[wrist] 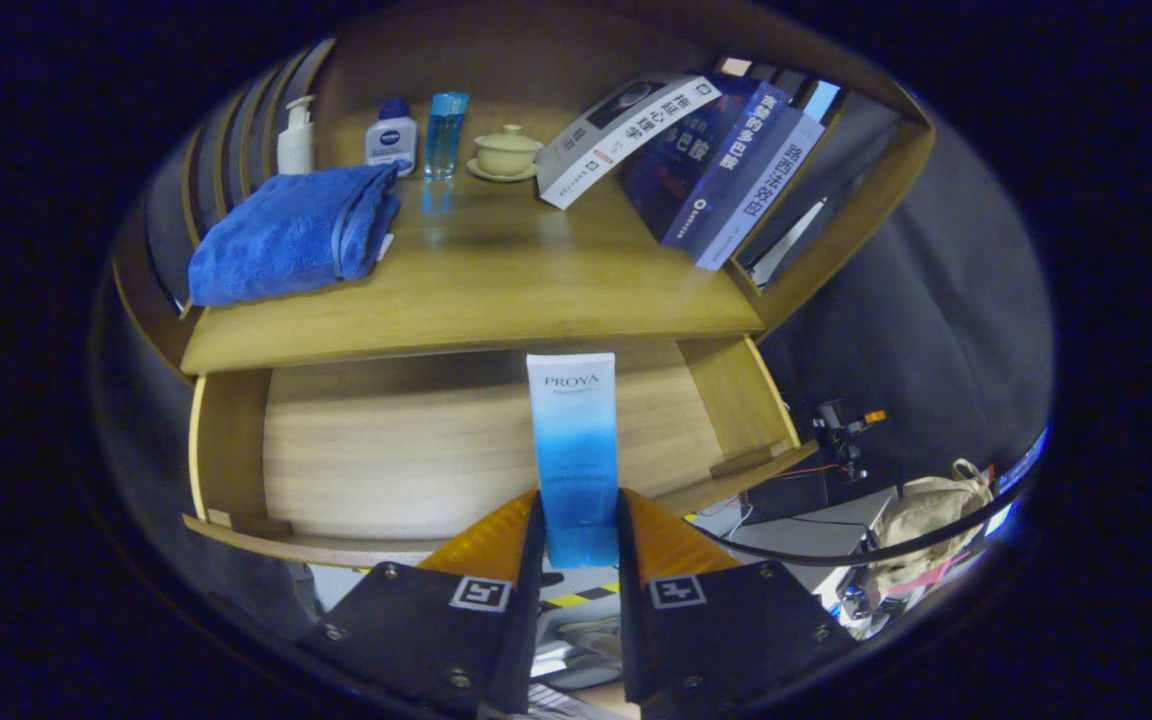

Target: Pull open the drawer, take out the items inside it, and place them on the countertop above the cabinet.

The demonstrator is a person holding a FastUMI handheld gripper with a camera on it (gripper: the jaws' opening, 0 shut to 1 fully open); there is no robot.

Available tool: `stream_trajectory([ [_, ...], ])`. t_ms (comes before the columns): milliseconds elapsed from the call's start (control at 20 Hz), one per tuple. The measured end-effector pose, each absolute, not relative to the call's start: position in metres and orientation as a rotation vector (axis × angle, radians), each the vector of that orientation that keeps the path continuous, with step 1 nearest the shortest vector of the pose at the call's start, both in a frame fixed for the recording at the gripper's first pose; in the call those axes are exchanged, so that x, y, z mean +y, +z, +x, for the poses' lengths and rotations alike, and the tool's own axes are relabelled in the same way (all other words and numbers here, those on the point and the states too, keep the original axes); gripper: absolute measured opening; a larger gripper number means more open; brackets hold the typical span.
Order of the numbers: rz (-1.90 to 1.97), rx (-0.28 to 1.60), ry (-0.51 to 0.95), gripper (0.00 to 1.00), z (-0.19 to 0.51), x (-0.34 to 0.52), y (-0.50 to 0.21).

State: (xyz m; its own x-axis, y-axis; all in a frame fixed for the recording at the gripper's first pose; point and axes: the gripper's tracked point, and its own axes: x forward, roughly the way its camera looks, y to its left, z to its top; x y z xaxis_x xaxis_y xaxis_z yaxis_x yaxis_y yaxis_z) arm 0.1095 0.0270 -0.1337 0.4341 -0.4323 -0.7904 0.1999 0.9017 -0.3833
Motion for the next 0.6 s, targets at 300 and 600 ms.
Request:
stream_trajectory([
  [300,-0.248,0.980,-0.393,0.35,0.126,0.036,-0.106],
  [600,-0.186,0.951,-0.290,0.36,0.187,0.050,-0.120],
])
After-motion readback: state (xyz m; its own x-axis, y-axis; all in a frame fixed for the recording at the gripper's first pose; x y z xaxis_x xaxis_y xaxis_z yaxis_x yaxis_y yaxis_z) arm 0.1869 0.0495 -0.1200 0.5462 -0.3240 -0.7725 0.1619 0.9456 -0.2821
